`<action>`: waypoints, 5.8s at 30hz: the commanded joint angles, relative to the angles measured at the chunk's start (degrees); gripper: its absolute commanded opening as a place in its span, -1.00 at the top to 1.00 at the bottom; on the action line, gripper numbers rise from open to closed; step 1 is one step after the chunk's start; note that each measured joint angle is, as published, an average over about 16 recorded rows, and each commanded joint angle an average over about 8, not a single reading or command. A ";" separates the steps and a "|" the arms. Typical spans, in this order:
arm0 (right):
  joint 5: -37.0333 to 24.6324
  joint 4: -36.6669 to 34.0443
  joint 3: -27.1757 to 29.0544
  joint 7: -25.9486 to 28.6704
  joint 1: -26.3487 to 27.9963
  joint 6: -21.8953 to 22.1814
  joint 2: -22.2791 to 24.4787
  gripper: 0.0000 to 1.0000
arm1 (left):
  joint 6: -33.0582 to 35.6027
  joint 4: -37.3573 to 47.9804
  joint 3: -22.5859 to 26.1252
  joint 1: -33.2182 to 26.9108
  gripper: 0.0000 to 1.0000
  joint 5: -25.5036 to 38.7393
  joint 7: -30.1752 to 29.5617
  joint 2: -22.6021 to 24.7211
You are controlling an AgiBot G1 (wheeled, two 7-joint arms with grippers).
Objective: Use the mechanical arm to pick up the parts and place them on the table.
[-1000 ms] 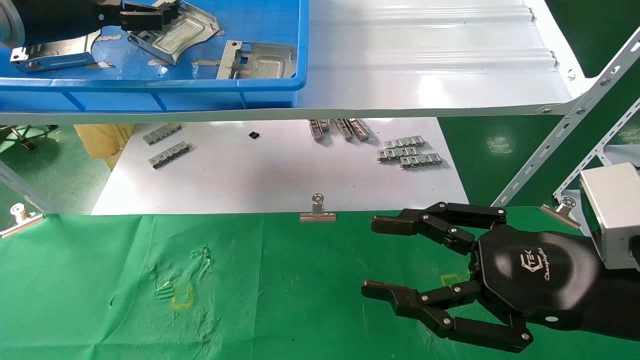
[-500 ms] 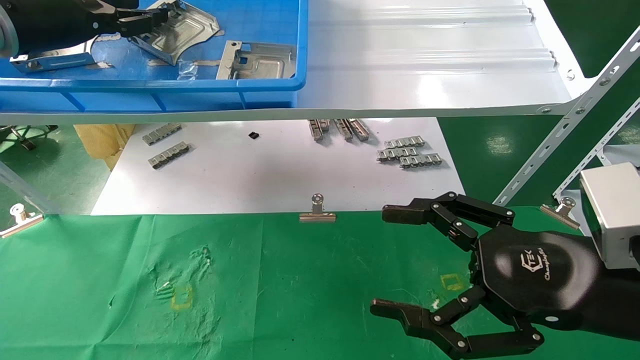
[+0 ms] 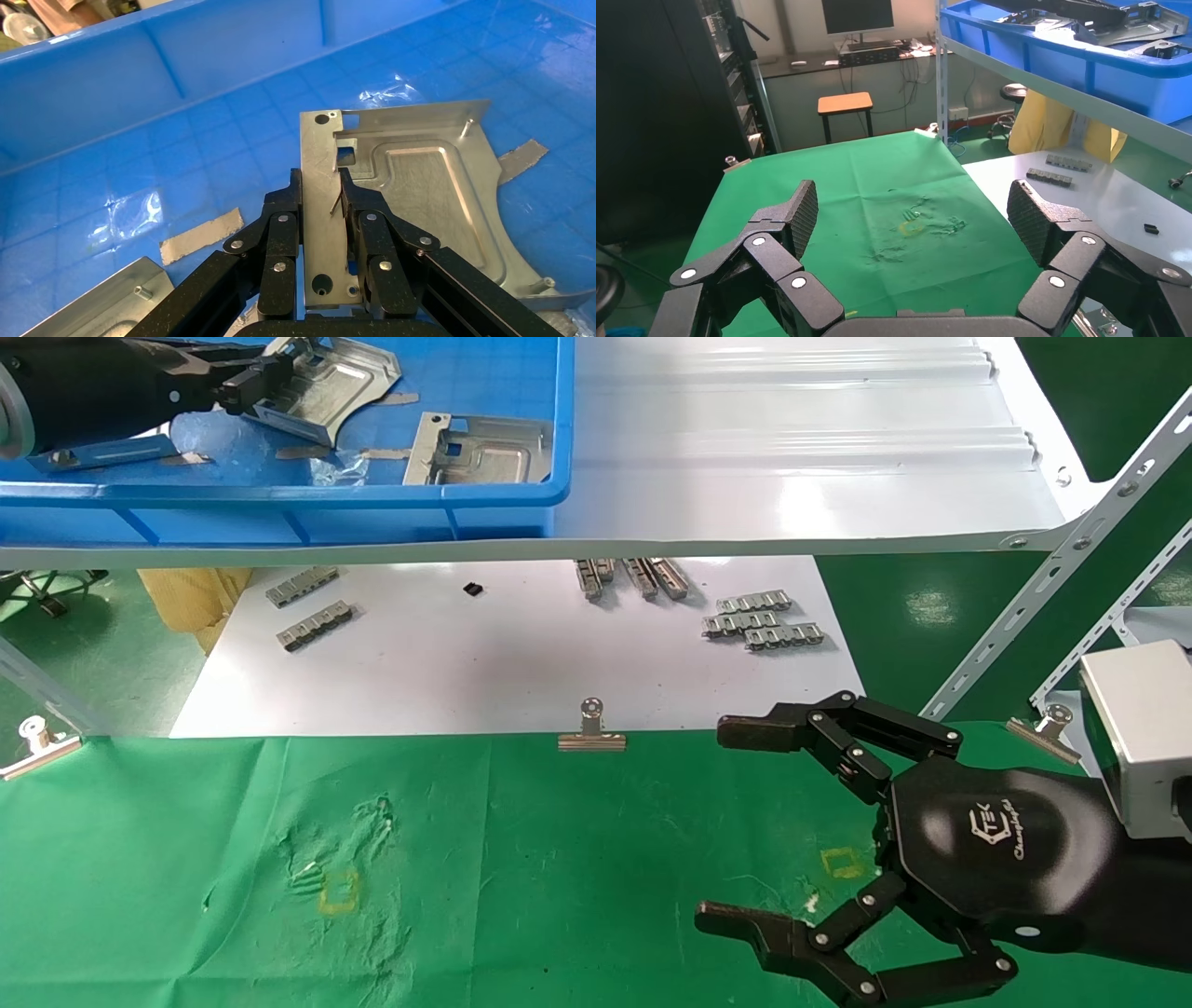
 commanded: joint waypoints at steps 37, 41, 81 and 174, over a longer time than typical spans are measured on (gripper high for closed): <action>0.00 0.00 0.00 0.00 0.00 0.00 0.00 -1.00 | 38.52 -5.29 -2.63 -3.48 1.00 -4.99 8.62 -5.07; 0.00 0.00 -0.01 0.00 0.00 0.00 0.00 -1.00 | 42.30 -9.30 -2.33 -1.98 1.00 -6.71 9.70 -5.43; 0.01 0.00 -0.01 -0.01 0.00 0.00 0.00 -1.00 | 37.27 -28.76 24.66 25.13 0.63 -16.50 39.03 -22.56; 0.03 -0.02 -0.02 -0.01 -0.01 0.03 0.01 -1.00 | 37.23 -65.13 -7.29 52.26 -1.00 -35.87 -3.64 -26.66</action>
